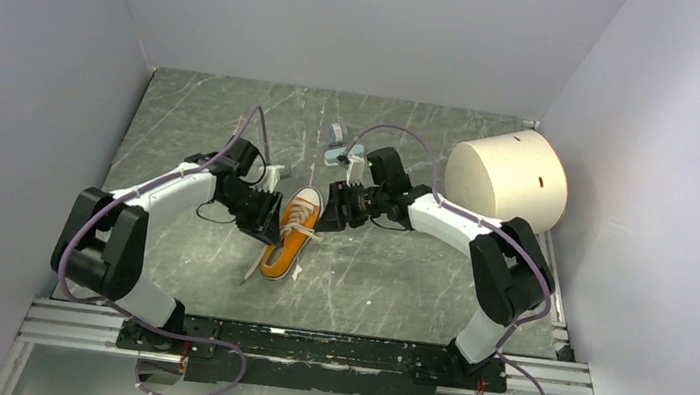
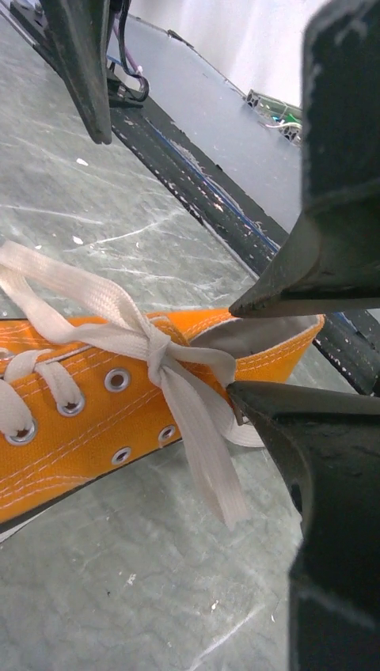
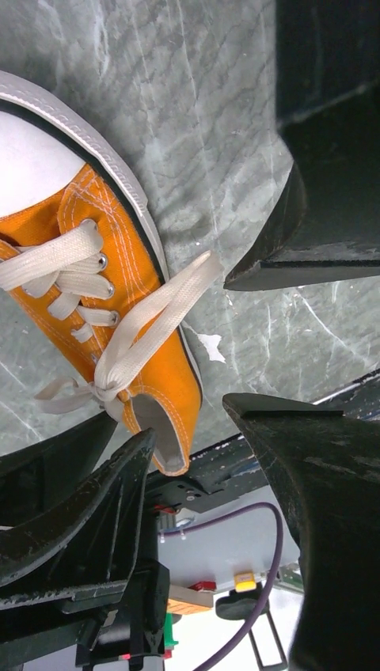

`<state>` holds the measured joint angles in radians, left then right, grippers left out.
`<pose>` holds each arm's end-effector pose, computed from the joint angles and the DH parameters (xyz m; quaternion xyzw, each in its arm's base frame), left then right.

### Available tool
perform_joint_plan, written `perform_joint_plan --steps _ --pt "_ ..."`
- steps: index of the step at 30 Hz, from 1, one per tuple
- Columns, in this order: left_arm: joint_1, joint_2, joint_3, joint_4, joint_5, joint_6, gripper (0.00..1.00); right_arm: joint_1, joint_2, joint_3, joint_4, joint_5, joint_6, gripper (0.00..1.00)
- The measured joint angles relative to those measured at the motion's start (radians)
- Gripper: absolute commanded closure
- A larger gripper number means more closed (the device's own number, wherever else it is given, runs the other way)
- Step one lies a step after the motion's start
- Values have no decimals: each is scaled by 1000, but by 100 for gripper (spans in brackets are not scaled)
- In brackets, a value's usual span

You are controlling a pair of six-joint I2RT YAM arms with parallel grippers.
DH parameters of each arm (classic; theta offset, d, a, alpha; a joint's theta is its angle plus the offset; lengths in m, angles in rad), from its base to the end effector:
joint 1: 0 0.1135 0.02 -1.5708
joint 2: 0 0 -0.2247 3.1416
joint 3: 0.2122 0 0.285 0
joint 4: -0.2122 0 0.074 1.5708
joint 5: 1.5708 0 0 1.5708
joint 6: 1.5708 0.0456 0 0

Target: Tie the shoes

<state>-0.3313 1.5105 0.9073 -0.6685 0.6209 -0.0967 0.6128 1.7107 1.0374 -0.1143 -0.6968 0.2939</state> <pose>0.2776 -0.1235 0.1230 0.1554 0.9298 -0.3253 0.0745 0.2969 0.2445 0.1320 -0.2666 0.8371 0.4408 0.1843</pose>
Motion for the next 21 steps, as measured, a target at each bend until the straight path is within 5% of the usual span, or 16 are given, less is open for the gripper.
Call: perform_joint_plan --steps 4,9,21 --pt "-13 8 5 0 -32 2 68 0 -7 -18 1 2 4 47" --pt "-14 9 17 -2 -68 0 58 0 -20 -43 5 5 13 48" --pt "-16 7 29 7 -102 -15 67 0 -105 -114 5 5 23 48"
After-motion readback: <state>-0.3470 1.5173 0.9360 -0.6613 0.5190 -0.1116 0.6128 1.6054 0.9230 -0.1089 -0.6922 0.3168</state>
